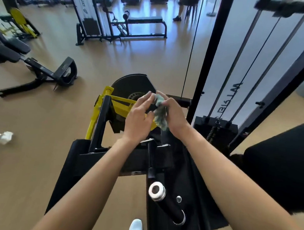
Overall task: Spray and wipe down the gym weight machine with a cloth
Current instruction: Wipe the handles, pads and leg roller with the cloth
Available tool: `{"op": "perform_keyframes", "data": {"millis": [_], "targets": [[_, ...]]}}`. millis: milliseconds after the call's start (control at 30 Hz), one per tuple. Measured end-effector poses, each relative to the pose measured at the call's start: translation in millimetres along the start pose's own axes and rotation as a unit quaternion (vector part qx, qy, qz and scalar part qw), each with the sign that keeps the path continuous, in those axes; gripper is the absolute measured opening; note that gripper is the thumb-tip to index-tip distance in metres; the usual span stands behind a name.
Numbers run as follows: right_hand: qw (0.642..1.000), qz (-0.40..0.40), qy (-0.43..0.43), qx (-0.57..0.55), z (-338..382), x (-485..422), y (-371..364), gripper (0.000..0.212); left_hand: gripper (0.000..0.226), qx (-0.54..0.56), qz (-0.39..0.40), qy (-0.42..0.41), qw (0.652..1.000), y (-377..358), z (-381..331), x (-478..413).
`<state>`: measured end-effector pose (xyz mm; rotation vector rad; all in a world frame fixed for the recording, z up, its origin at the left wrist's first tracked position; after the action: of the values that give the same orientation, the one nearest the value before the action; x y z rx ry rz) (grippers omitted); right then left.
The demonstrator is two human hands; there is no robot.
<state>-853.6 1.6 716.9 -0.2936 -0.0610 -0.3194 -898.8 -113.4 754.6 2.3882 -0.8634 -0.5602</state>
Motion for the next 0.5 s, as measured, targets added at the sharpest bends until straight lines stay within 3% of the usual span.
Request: {"op": "perform_keyframes", "data": {"millis": [67,167,267,367,500], "targets": [[1.0,-0.024,0.012,-0.007,-8.0,-10.5,3.3,0.05,0.061,0.01,-0.021,-0.024,0.999,2.5,7.0,-1.7],[0.994,-0.075,-0.001,0.078,-6.5,-24.5,14.7,0.048,0.06,0.052,-0.03,-0.04,0.997,4.2,14.0,-4.7],[0.992,-0.078,-0.036,0.088,-16.3,-39.2,18.7,0.046,0.056,0.099,-0.031,-0.045,0.994,3.1,30.1,-12.0],[0.989,-0.077,-0.042,0.122,-24.1,-46.4,30.2,0.029,0.058,0.078,-0.053,-0.053,0.994,4.9,34.3,-10.9],[0.988,-0.088,-0.05,0.119,-29.8,-43.0,30.1,0.023,0.059,0.091,-0.046,-0.049,0.994,7.0,33.6,-11.6]]}}
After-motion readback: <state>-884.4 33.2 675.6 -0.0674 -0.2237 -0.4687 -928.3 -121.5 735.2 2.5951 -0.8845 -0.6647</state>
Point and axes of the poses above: each hand's wrist, its own x-axis away from the middle knuckle, its own y-axis out of the back of the hand, z = x × y, the point moved 10 cm from there along -x, towards the middle knuckle, and after that the axes turned 9 degrees about z, right-handed, at the moved point
